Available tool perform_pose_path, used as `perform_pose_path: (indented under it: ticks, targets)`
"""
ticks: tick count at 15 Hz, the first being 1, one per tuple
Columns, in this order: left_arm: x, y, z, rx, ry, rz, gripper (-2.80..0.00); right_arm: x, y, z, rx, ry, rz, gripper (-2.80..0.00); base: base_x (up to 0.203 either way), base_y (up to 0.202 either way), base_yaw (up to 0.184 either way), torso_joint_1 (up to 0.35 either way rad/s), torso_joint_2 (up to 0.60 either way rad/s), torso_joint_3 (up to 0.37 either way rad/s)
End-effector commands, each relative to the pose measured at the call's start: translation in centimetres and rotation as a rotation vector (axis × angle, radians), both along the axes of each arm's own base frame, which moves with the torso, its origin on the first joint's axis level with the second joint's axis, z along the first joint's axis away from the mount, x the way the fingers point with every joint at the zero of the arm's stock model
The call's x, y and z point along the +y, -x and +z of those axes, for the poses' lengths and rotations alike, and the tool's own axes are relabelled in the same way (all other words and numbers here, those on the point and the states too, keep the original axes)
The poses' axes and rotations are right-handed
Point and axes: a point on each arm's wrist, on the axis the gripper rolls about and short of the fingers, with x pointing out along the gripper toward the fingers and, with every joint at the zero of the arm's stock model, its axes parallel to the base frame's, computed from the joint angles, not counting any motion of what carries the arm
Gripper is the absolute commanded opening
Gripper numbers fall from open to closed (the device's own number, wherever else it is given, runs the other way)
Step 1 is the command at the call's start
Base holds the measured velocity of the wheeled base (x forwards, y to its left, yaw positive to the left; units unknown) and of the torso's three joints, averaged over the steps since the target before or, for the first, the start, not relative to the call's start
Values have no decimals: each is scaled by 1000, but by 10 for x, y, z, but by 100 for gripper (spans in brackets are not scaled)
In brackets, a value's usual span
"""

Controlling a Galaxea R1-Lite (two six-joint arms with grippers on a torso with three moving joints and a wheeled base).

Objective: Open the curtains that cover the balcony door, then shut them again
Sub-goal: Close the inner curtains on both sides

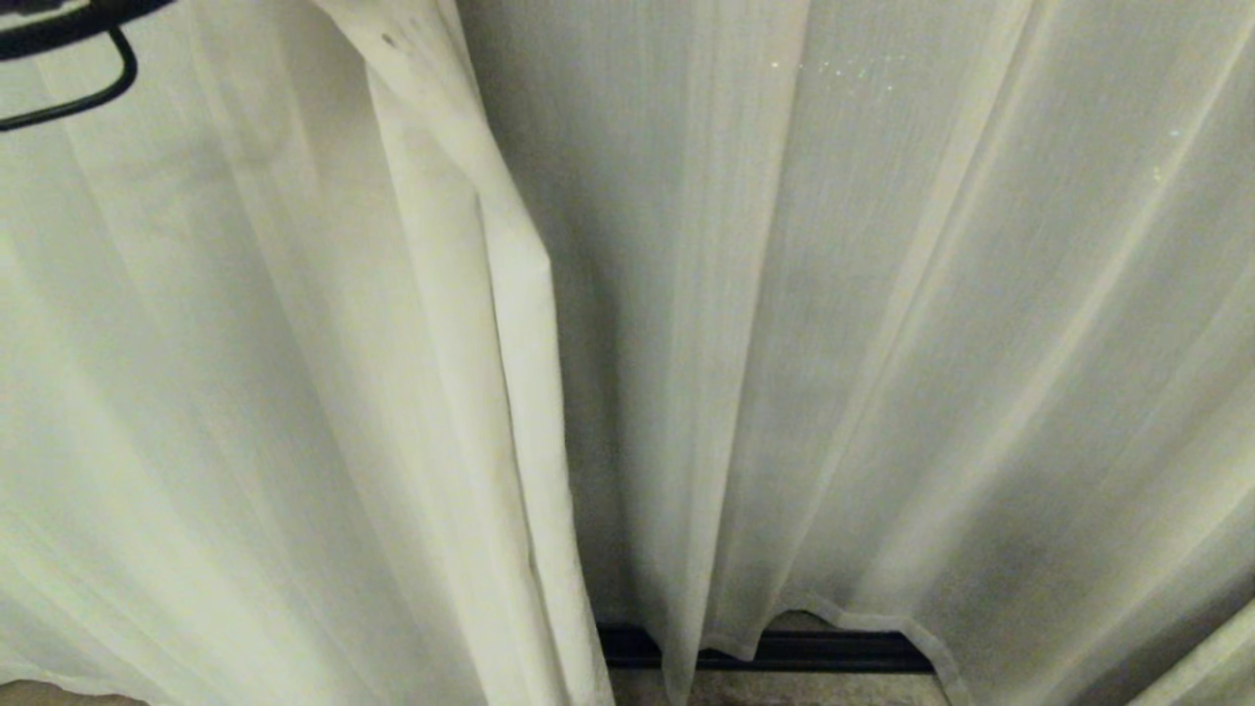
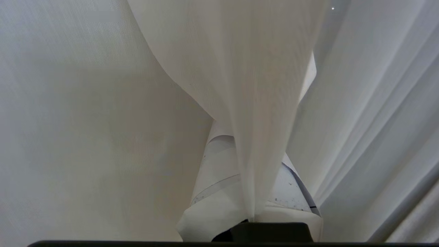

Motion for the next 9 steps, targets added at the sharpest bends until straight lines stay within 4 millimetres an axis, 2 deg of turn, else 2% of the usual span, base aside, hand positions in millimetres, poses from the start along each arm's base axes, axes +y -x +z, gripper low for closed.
perform_pose_path:
  ticks: [1,5,9]
  targets:
    - [-2,-8,-3,11,-3,9,-280,0,0,0,-1,1,0,-280,0,0,0,0,0,0]
    - [11,-9,5,-10,22,131,-280,0,0,0,-1,1,0,-280,0,0,0,0,0,0]
    - [38,-17,8,-18,33,283,-280,0,0,0,-1,1,0,-280,0,0,0,0,0,0]
